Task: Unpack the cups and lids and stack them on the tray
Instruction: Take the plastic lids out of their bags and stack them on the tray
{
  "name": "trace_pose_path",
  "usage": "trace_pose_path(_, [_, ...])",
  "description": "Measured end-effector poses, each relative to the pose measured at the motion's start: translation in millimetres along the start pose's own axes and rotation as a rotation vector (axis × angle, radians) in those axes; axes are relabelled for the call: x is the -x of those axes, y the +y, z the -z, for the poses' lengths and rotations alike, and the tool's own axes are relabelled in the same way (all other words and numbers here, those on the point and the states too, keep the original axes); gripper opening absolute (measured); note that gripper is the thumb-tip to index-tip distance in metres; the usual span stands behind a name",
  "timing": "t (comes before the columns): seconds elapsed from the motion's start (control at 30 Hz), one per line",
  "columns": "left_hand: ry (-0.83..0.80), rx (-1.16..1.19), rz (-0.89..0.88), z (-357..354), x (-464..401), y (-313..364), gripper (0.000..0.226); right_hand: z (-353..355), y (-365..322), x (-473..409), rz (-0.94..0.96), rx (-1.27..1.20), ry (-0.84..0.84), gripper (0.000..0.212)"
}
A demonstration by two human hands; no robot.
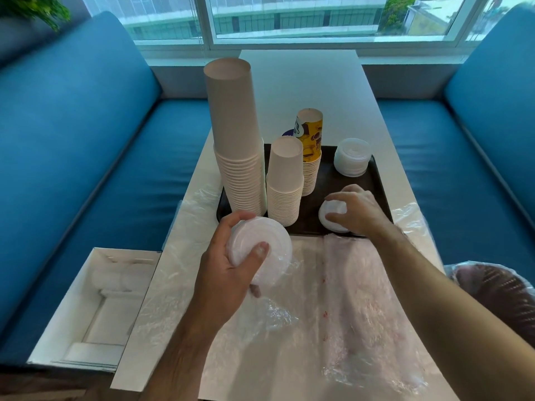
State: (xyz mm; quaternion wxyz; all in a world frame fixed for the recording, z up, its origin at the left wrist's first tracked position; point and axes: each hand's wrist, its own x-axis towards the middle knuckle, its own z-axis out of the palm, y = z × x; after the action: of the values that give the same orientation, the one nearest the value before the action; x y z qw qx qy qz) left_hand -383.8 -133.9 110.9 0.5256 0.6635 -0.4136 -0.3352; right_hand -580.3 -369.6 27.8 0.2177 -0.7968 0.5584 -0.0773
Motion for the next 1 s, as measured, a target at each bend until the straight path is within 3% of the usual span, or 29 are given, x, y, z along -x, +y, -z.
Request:
trace_pose_path(0.3, [-0.008,-0.011,-0.023,-1,3,4,0.045,3,-13,2,-0.020,0.041,-0.033,0.050])
trace_pose_path(0.43, [-0.011,-0.069,-0.047,-1,4,4,0.045,21,-43,22,0.119,-0.195,0.103,0.033])
trace_pose_path(0.57, [-0.020,-0.088,-0.020,-4,3,4,0.041,42,-92,72,0.349,-0.484,-0.081,0.025])
trace_pose_path(0.67, [-0.035,-0.100,0.015,-4,2,9,0.042,44,-110,98,0.427,-0.491,-0.172,0.030])
trace_pose_path(0.8, [-0.036,-0.103,0.024,-6,3,13,0.042,44,-114,109,0.419,-0.481,-0.104,0.032])
trace_pose_path(1.0, [-0.075,-0.133,0.011,-8,5,14,0.039,48,-112,109,0.329,-0.561,-0.145,0.022])
